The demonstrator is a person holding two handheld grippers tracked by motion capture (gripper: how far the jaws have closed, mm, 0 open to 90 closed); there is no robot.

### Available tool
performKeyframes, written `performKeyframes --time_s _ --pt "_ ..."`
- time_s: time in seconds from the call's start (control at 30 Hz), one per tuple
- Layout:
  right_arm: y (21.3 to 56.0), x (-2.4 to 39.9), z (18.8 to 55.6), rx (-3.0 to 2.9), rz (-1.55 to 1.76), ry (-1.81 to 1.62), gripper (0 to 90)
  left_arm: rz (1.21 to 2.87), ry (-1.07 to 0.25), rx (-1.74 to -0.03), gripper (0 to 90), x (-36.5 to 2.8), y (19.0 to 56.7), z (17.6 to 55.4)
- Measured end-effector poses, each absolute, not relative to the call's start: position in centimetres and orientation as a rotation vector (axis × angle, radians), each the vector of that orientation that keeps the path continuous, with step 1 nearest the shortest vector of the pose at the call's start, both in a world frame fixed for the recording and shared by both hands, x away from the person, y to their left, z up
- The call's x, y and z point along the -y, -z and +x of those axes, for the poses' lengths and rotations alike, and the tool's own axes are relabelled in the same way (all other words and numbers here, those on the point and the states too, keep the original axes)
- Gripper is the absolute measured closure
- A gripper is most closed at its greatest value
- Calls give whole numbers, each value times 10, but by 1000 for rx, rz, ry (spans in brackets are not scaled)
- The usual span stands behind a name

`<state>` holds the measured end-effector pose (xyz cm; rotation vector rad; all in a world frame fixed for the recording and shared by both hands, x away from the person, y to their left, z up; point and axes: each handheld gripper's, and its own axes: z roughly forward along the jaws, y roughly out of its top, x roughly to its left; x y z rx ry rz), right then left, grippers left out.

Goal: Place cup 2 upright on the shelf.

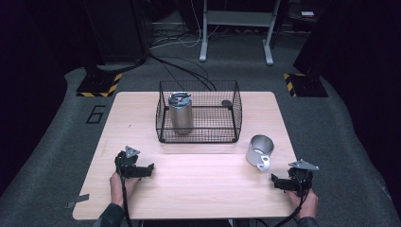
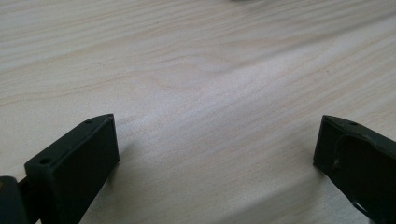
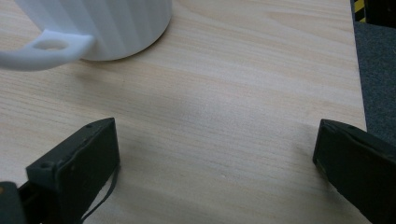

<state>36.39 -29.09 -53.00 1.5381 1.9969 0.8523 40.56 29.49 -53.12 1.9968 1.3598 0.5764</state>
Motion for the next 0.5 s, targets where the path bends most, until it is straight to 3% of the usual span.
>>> performKeyframes --time_s 0.3,0.5 --pt "525 289 371 -2046 1578 -795 0 1999 -568 -1353 0 -293 531 408" --pt "517 289 377 -2113 1637 -726 0 2060 -538 -1263 0 -296 531 416"
